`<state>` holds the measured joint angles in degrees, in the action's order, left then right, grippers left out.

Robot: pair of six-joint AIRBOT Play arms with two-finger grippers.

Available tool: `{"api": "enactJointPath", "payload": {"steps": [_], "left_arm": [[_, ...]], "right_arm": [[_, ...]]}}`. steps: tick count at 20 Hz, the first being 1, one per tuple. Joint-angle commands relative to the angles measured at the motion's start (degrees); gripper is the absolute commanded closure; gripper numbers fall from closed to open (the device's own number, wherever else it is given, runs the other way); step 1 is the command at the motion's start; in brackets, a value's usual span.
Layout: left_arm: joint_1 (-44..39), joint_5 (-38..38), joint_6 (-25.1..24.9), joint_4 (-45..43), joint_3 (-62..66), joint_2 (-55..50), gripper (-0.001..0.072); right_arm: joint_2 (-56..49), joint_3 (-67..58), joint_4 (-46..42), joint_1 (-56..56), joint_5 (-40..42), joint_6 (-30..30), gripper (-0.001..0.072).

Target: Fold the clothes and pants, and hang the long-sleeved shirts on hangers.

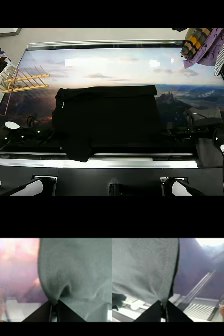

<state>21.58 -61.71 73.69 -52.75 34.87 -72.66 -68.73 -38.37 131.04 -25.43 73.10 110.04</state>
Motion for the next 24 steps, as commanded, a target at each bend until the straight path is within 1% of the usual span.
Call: {"api": "enactJointPath", "payload": {"steps": [1, 3, 4, 6, 7, 9, 11, 15, 17, 19, 20, 22, 24], "left_arm": [[-0.6, 0.3, 1.3, 0.4, 2.3, 0.2, 0.0689], [-0.7, -0.3, 1.3, 2.1, 5.7, 0.5, 0.0690], [-0.7, -0.4, 1.3, 3.5, 7.8, 0.6, 0.0690], [-0.9, -1.2, 1.3, 5.9, 13.3, 0.9, 0.0690], [-1.1, -2.1, 1.4, 6.3, 16.9, 0.9, 0.0691], [-1.4, -5.6, 2.1, 6.3, 26.0, 0.9, 0.0690], [-1.4, -9.1, 2.6, 6.0, 37.0, 1.2, 0.0691], [-1.4, -13.4, 11.4, -0.4, 60.7, 4.9, 0.0691], [-1.4, -15.8, 15.5, -2.8, 69.5, 8.2, 0.0691], [-1.4, -17.0, 19.4, -5.0, 74.7, 12.9, 0.0691], [-1.4, -16.9, 21.4, -6.4, 75.7, 15.8, 0.0691], [-1.4, -17.0, 25.7, -10.9, 75.9, 22.4, 0.0691], [-1.4, -17.0, 28.1, -16.0, 75.9, 28.1, 0.0691]], "right_arm": [[1.9, 0.0, 3.6, 0.5, 0.5, 3.3, 0.0683], [3.2, -0.4, 3.7, 4.6, -3.9, 4.5, 0.0683], [3.5, -1.3, 3.7, 7.8, -7.6, 4.3, 0.0683], [3.5, -5.4, 3.6, 12.9, -15.2, 1.4, 0.0683], [3.5, -8.7, 3.2, 14.8, -17.6, 0.1, 0.0683], [3.6, -17.1, 2.6, 16.3, -18.2, -1.8, 0.0683], [4.3, -26.9, 1.4, 16.4, -15.9, -2.8, 0.0683], [10.4, -45.6, -5.0, 16.4, -10.9, -6.7, 0.0683], [15.7, -52.0, -6.0, 16.4, -7.6, -8.0, 0.0683], [22.4, -55.8, -6.8, 16.4, -5.9, -10.4, 0.0683], [26.3, -56.7, -8.7, 16.4, -5.2, -13.2, 0.0683], [33.5, -57.5, -13.7, 16.4, -5.1, -18.4, 0.0683], [39.1, -57.7, -19.6, 16.4, -6.5, -23.6, 0.0683]]}}
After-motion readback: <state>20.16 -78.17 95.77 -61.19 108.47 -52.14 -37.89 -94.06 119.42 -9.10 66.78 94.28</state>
